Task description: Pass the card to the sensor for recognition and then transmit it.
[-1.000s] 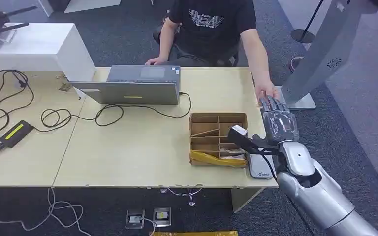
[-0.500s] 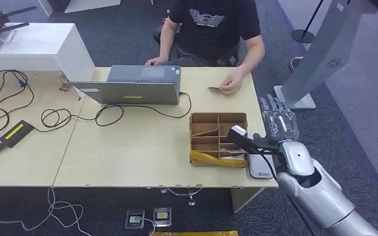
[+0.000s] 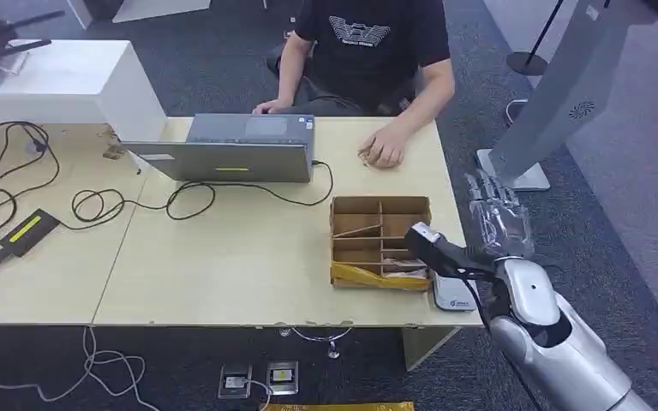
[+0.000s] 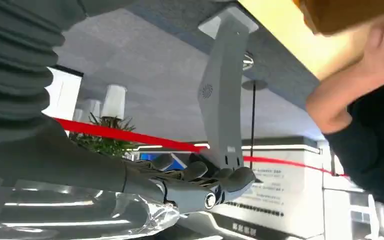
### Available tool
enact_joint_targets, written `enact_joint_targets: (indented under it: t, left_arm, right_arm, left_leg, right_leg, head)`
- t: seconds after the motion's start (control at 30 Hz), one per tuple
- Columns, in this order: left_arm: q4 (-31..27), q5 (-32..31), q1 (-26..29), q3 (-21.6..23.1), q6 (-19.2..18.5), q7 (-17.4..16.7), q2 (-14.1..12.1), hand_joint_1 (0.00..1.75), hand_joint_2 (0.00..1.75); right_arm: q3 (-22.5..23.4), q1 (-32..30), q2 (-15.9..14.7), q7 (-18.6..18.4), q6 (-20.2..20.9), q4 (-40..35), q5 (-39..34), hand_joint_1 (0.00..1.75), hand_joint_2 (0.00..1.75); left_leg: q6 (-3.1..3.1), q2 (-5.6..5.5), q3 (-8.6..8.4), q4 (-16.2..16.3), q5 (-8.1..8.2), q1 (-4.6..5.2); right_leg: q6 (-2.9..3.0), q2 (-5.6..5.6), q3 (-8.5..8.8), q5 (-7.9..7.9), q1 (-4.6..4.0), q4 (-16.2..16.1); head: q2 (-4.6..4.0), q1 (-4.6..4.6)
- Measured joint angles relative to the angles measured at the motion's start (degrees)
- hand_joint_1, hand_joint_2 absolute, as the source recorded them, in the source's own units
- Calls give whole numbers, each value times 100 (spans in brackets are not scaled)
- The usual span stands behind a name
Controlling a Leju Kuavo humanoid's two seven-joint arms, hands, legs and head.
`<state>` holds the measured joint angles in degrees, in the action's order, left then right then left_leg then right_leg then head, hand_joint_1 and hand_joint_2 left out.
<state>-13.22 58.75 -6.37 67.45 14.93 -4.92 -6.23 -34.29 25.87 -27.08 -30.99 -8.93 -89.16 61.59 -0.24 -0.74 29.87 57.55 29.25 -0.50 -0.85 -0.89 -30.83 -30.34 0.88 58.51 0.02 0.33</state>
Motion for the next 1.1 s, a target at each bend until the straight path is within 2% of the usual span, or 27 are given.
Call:
enact_joint_targets:
  t: [0.07,0.1,0.23,0.5,0.67,0.8,0.87,1.0,1.1]
  left_arm:
    - [0,27,1,0,13,-11,-2,0,0]
    - [0,55,0,0,35,-13,-2,0,0]
    - [0,175,1,0,153,-59,4,0,0]
    - [0,308,2,-22,319,-131,13,0,0]
    - [0,387,1,-31,409,-131,24,0,0]
    - [0,483,2,-74,543,-197,37,0,0]
    - [0,542,2,-118,601,-162,46,0,0]
    - [0,667,7,-173,630,175,74,0,0]
    - [0,733,7,-232,676,190,111,0,0]
  right_arm:
    - [7,-66,-79,28,192,-197,-46,0,0]
    - [20,-104,-120,22,251,-302,-33,0,175]
    - [44,-142,-301,-22,445,-640,-85,0,175]
    - [179,-161,-581,15,426,-1086,-1203,0,175]
    - [173,-61,-732,72,596,-1237,-1870,0,175]
    - [96,15,-839,-291,662,-1348,-2632,0,175]
    - [20,106,-933,-445,636,-1464,-2710,0,175]
    - [-184,365,-1154,-783,778,-1880,-2852,0,175]
    - [-385,391,-1237,-824,778,-2208,-2922,0,175]
  left_leg:
    - [0,1,-2,1,0,0]
    - [0,1,-2,1,0,0]
    - [0,4,-2,0,0,0]
    - [0,3,-1,0,0,0]
    - [0,3,-1,0,0,0]
    - [0,2,1,0,0,0]
    - [0,2,0,1,0,0]
    - [0,3,0,0,0,0]
    - [0,2,3,0,0,0]
  right_leg:
    - [1,0,0,1,0,0]
    - [1,0,0,1,0,0]
    - [1,1,-1,1,0,0]
    - [1,1,0,2,0,0]
    - [1,0,1,2,0,0]
    - [1,0,0,2,0,0]
    - [1,1,0,2,0,0]
    - [1,0,0,2,0,0]
    - [1,0,0,1,0,0]
  head:
    - [0,-2]
    - [0,0]
    - [0,0]
    - [-2,0]
    - [0,0]
    - [0,2]
    - [0,2]
    - [0,2]
    - [0,0]
